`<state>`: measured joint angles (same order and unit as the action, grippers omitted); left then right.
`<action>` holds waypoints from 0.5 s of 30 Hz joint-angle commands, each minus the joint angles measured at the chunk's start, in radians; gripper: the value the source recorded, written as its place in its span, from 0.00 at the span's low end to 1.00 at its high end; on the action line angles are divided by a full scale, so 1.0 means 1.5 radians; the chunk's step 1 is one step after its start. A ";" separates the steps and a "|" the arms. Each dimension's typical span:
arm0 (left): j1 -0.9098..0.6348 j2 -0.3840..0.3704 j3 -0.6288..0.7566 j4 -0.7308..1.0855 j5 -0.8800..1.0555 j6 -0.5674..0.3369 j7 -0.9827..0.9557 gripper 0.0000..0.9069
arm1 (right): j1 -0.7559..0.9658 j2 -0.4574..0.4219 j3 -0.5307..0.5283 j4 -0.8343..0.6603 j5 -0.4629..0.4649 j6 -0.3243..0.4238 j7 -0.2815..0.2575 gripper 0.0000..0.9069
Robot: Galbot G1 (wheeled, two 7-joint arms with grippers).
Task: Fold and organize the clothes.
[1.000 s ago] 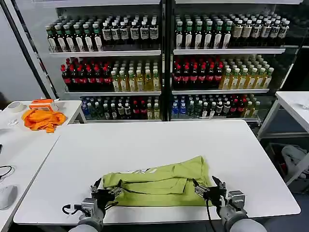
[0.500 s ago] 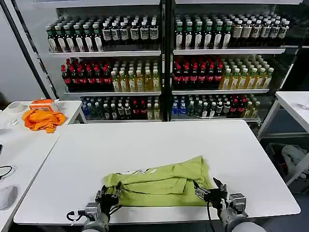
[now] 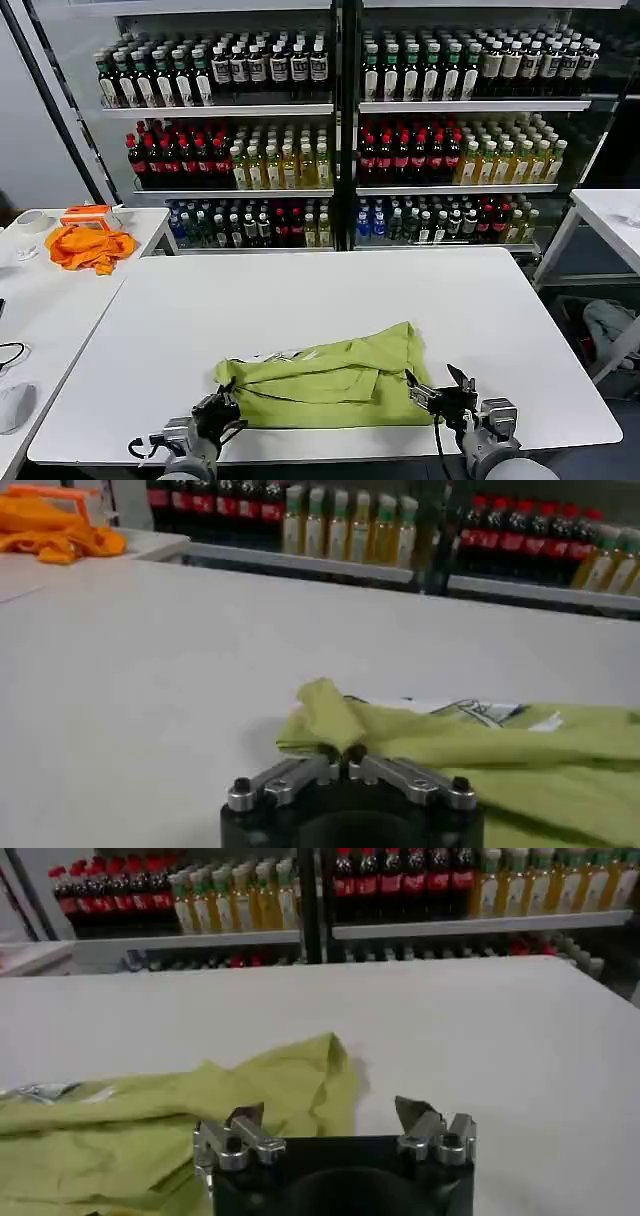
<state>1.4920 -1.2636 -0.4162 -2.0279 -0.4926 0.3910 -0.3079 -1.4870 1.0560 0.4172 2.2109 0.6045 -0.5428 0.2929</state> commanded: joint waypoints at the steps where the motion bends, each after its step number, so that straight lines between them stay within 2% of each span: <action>1: 0.000 0.050 -0.100 -0.028 -0.071 -0.008 0.004 0.02 | 0.001 -0.001 0.002 -0.001 0.001 0.001 -0.001 1.00; 8: -0.024 0.175 -0.248 -0.011 -0.141 0.005 0.012 0.02 | 0.010 -0.002 -0.003 -0.006 0.002 0.003 -0.003 1.00; 11: -0.039 0.208 -0.281 0.001 -0.163 0.014 0.013 0.02 | 0.011 -0.003 -0.004 -0.007 0.003 0.003 -0.004 1.00; 14: -0.042 0.213 -0.287 -0.023 -0.204 0.025 0.012 0.02 | 0.013 -0.003 -0.004 -0.009 0.003 0.003 -0.004 1.00; 15: -0.038 0.209 -0.283 -0.036 -0.282 0.026 0.015 0.02 | 0.013 -0.003 -0.005 -0.010 0.003 0.003 -0.004 1.00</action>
<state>1.4538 -1.0567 -0.7036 -2.0467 -0.7032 0.4168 -0.2881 -1.4693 1.0517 0.4105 2.1985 0.6091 -0.5381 0.2864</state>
